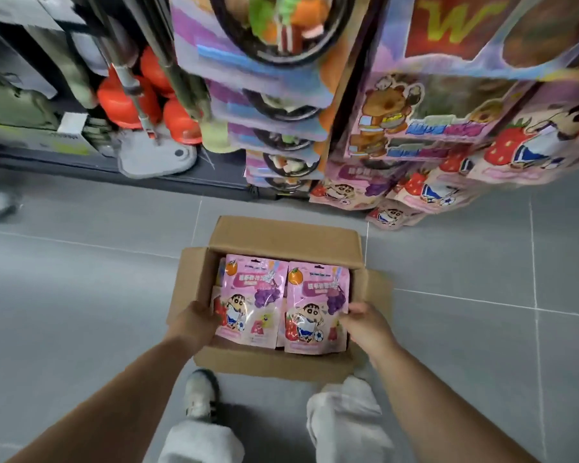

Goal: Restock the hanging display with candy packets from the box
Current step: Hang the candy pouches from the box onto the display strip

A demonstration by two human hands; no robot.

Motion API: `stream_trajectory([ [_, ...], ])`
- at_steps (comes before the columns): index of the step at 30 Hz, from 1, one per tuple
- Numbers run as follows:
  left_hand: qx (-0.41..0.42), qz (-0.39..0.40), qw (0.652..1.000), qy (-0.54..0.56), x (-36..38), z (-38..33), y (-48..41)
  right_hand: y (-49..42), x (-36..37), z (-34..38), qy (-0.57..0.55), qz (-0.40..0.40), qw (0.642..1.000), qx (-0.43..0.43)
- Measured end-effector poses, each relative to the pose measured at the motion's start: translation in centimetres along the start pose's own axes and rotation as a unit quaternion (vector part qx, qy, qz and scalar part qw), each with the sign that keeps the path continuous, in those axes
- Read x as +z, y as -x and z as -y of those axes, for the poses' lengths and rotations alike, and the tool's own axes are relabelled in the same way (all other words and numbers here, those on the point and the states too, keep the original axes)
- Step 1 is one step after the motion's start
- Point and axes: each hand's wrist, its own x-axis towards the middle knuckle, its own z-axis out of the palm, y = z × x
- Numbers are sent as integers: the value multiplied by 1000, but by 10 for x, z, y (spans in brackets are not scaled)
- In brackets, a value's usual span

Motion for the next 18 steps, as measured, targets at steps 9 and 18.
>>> stream_trajectory([
  [9,-6,27,999,-20,62,43,-136,-127,66,-71,84,-55,993,59],
  [18,-13,85,991,108,110,54,-201,-184,83,-89,27,-61,995,68],
])
